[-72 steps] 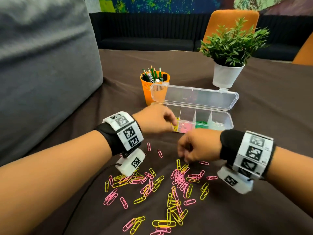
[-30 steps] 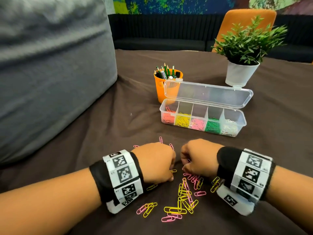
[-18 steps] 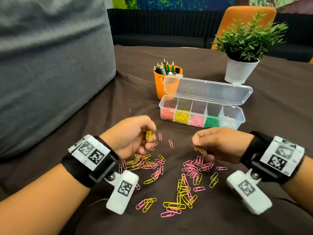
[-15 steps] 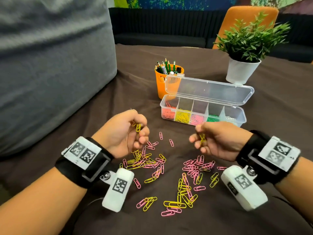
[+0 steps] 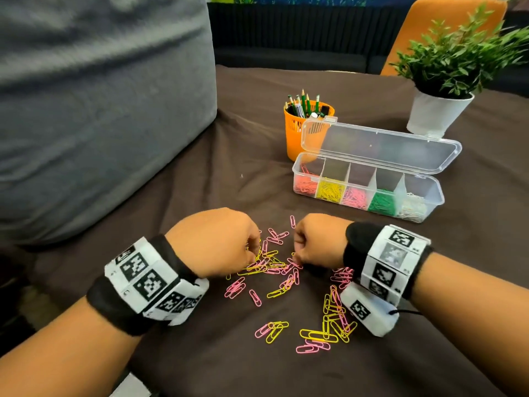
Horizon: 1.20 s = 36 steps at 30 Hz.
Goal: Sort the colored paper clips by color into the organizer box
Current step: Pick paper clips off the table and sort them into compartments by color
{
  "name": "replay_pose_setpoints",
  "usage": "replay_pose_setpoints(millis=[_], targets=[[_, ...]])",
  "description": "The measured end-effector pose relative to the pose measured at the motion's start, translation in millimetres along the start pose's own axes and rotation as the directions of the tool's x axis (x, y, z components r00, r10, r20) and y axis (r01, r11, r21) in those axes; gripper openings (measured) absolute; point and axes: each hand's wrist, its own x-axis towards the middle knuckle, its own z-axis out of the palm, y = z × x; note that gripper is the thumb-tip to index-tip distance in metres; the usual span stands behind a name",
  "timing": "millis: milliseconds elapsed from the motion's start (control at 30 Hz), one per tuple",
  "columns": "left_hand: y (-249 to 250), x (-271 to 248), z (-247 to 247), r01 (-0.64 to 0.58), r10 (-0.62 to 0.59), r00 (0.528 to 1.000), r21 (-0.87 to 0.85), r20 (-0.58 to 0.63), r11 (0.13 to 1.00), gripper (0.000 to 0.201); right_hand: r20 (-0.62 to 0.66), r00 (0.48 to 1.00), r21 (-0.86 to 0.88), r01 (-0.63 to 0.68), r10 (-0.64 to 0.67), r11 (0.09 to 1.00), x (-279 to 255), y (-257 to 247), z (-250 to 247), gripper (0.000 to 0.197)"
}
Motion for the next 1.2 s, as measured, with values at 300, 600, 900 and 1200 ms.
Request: replay_pose_setpoints(millis=[300,600,900,1200], targets=[[39.2,-6.0,13.6,-0.125,0.112,0.988,0.129,0.104,0.984,0.032,-0.027,0.994,0.327,-0.09,0.104,0.941,-1.4,23.0,-0.4,0.022],[42.4,-0.1,20.8,-0.221,0.212,0.974,0.134,0.077,0.966,0.011,0.007,0.999,0.282,-0.049,0.049,0.958,1.8,21.9,1.3,0.012],[16.1,15.5,0.7,0.169,0.015,0.98,-0.88,0.197,0.445,0.011,-0.265,0.89,0.951,0.178,0.372,0.252,18.5,65.5,-43.9,0.026],[25.1,51.4,-1.2,0.189,-0.039,0.961,-0.747,0.275,-0.637,0.014,-0.463,0.848,0.708,0.178,0.259,0.683,80.5,95.2,-70.3,0.025]])
